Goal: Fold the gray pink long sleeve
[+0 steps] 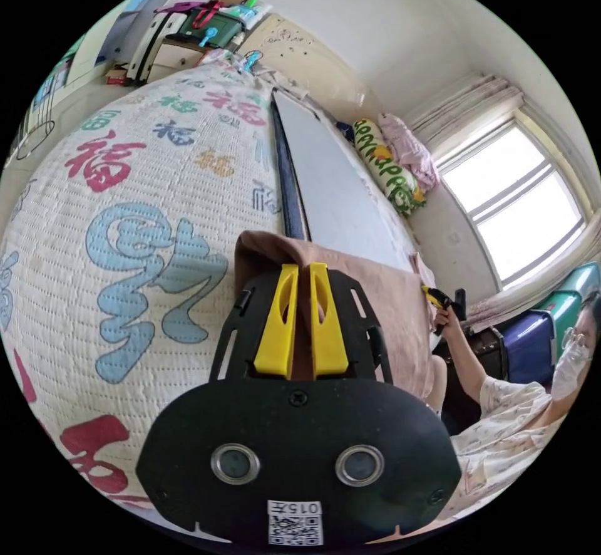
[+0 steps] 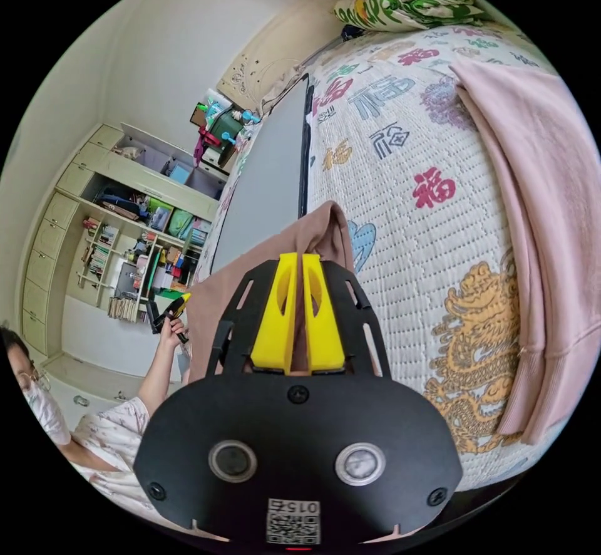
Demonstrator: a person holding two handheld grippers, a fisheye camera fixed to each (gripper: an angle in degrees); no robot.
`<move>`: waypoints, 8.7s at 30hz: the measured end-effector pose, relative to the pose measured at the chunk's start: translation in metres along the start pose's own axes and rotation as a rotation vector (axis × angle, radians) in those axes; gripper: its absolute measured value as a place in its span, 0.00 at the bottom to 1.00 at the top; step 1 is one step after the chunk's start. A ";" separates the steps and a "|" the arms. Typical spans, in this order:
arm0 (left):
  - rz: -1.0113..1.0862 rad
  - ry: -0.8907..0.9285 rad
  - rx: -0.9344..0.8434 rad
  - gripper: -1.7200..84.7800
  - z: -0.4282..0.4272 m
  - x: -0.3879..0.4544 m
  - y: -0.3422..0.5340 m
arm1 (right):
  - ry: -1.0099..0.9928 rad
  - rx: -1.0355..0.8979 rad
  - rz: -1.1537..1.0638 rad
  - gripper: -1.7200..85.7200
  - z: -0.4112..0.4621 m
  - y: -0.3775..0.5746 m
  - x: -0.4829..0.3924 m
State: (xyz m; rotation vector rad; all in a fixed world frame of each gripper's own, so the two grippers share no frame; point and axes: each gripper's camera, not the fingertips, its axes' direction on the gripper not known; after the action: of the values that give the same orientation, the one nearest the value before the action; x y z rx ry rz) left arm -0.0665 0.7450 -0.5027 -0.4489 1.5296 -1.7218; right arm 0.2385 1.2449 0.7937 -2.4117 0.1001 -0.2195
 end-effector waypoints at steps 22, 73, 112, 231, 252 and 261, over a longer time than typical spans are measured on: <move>0.172 0.165 0.085 0.13 -0.099 0.149 0.175 | -0.329 -0.041 -0.208 0.06 -0.074 0.243 -0.004; 0.452 0.001 -0.062 0.07 -0.168 0.536 0.077 | -0.124 0.061 0.007 0.11 -0.031 0.376 0.111; 0.408 0.031 0.451 0.02 -0.431 0.495 0.184 | -0.115 0.827 -0.330 0.01 -0.178 0.695 -0.066; 0.698 -0.419 -0.458 0.09 0.387 0.889 -0.392 | 0.069 0.152 -0.036 0.07 -0.139 0.335 0.283; 0.509 0.424 0.160 0.02 0.097 0.715 -0.412 | 0.089 0.532 -0.619 0.03 -0.318 0.524 0.107; 0.225 0.075 0.138 0.02 0.015 0.343 -0.279 | -0.054 -0.133 -0.877 0.03 -0.024 0.659 0.075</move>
State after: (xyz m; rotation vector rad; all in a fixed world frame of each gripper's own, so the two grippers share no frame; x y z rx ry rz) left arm -0.3622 0.4758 -0.3120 -0.1370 1.4417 -1.6691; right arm 0.2998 0.7249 0.3854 -2.4375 -1.0058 -0.5487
